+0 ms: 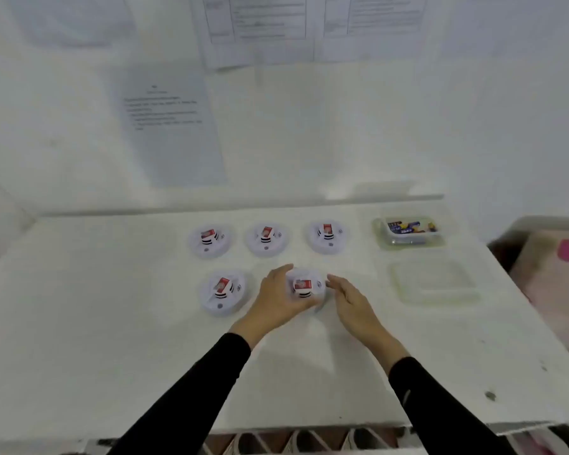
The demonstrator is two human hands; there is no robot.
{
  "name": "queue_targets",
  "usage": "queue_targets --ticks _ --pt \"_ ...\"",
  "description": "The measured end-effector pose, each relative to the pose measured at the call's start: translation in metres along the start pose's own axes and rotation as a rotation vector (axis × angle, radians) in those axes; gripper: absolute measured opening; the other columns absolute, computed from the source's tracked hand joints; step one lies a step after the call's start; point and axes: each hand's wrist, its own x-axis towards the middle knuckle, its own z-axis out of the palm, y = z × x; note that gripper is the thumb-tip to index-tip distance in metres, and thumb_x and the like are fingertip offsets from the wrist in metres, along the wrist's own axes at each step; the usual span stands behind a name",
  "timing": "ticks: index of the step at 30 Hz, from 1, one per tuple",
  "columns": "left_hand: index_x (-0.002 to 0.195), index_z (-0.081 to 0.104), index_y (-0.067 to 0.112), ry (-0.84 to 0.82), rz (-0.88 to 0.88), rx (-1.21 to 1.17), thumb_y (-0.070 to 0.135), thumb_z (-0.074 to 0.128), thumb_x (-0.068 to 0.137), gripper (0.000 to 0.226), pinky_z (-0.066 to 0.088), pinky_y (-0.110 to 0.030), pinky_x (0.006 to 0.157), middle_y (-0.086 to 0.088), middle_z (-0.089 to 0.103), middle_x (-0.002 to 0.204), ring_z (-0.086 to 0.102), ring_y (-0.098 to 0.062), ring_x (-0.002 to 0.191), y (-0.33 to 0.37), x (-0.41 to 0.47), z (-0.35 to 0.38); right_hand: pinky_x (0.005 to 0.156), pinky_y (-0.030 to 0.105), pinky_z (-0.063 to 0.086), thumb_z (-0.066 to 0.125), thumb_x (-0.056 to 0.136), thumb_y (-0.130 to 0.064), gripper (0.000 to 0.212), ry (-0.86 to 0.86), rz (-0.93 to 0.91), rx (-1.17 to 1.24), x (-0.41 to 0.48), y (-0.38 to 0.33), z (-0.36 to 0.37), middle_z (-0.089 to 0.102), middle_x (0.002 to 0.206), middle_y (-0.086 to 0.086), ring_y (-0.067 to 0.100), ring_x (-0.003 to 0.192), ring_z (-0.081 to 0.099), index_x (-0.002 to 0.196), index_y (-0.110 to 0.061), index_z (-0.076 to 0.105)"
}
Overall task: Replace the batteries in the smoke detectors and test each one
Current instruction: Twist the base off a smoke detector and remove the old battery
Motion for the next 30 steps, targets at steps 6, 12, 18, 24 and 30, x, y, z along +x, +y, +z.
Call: queue_targets --ticks 6,12,18,24,30 --pt "0.131 0.049 0.027 0.029 -0.017 0.083 0.081 0.078 0.046 0.104 0.045 -0.040 0.102 0.009 0.059 0.126 0.055 -0.016 0.119 -0.031 0.013 0.026 0.095 0.021 0.033 0.034 0.102 -0.016 0.037 0.063 0.064 0.112 -0.007 0.005 0.011 0.057 0.132 -0.002 0.012 0.120 0.050 0.136 -0.021 0.047" --pt "0.153 0.024 0.011 0.068 -0.023 0.070 0.047 0.088 0.066 0.113 0.017 -0.026 0.110 -0.005 0.036 0.151 0.032 -0.022 0.141 -0.012 0.009 0.028 0.104 0.025 0.037 0.033 0.102 -0.011 0.038 0.092 0.043 0.274 -0.016 0.000 0.010 0.060 0.126 -0.008 0.008 0.121 0.051 0.134 -0.027 0.048" --pt "0.144 0.037 0.038 -0.220 -0.208 -0.798 0.027 0.074 0.086 0.070 0.054 -0.039 0.095 -0.009 0.052 0.138 0.061 -0.023 0.116 0.038 -0.008 0.009 0.093 0.012 0.042 0.047 0.101 -0.019 0.033 0.131 -0.101 0.323 -0.032 -0.020 -0.032 0.061 0.123 -0.015 -0.005 0.116 0.053 0.132 -0.028 0.053" --pt "0.129 0.063 0.014 -0.373 -0.329 -1.524 0.057 0.054 0.086 0.062 0.035 -0.052 0.112 -0.020 0.060 0.129 0.055 -0.035 0.116 0.091 -0.009 0.027 0.094 0.010 0.037 0.068 0.086 -0.037 0.041 0.096 -0.199 0.161 -0.036 -0.030 -0.067 0.049 0.123 -0.013 0.005 0.120 0.046 0.125 -0.033 0.060" --pt "0.148 0.045 0.018 -0.214 -0.291 -1.549 0.065 0.053 0.082 0.081 0.056 -0.048 0.087 -0.022 0.048 0.147 0.059 -0.037 0.116 0.119 -0.003 0.059 0.093 0.006 0.031 0.068 0.067 -0.065 0.064 0.116 -0.374 -0.100 -0.029 -0.024 -0.108 0.046 0.116 -0.015 0.000 0.113 0.036 0.125 -0.041 0.056"
